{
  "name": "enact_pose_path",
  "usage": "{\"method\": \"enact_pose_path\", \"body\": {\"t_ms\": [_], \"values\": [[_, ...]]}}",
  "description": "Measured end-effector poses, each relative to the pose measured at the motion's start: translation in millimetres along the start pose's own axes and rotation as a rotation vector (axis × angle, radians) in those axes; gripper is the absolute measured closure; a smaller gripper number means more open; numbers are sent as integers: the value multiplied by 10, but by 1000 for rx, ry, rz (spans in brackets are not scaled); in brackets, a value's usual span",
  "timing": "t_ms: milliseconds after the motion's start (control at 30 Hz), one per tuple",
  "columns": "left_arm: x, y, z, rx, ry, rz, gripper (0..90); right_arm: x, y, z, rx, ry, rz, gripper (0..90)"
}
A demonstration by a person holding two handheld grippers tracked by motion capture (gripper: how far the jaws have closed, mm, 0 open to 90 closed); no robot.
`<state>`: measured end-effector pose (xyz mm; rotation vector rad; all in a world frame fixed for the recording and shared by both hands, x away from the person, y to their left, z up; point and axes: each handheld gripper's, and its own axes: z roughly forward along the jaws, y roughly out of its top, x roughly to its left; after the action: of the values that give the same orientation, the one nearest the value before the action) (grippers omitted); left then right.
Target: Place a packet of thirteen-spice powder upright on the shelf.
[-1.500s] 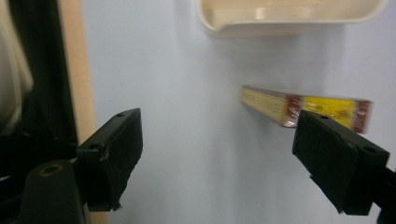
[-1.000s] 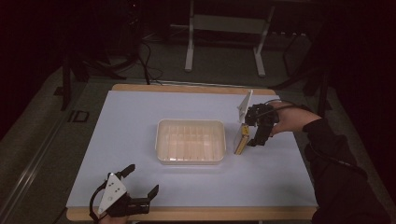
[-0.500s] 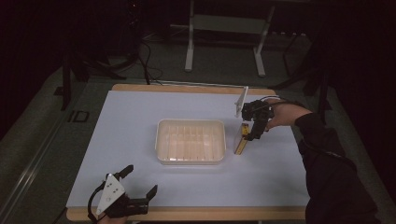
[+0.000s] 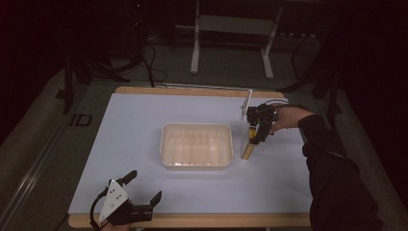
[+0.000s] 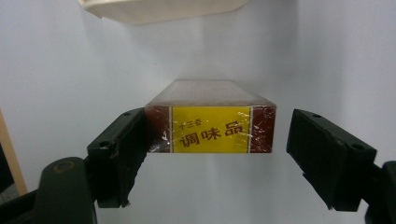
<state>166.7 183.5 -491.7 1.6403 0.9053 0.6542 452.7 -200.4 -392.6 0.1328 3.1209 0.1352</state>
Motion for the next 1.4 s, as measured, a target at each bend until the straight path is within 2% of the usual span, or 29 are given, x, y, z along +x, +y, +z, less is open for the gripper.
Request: {"method": "enact_pose_path", "body": {"t_ms": [400,467,533,667,767,933,1200,1400], "values": [[-2,-1,3,3,-2,-1,0,-8,44,139,24,42,-7,269],[-2,-1,3,3,-3,0,0,-9,40,159,28,51,-7,303],[-2,-1,3,2,-3,-1,0,-10,40,161,18,50,-7,304],[-4,0,4,3,-3,1,0,13,47,153,36,38,-34,313],[-4,1,3,3,-3,1,0,34,49,147,47,47,-55,314],[-4,1,4,4,-5,2,0,77,40,109,57,53,-90,315],[-7,4,8,2,-8,1,0,108,27,-8,48,73,-67,316],[-8,7,22,7,-11,6,0,165,24,-111,33,66,-92,316]]}}
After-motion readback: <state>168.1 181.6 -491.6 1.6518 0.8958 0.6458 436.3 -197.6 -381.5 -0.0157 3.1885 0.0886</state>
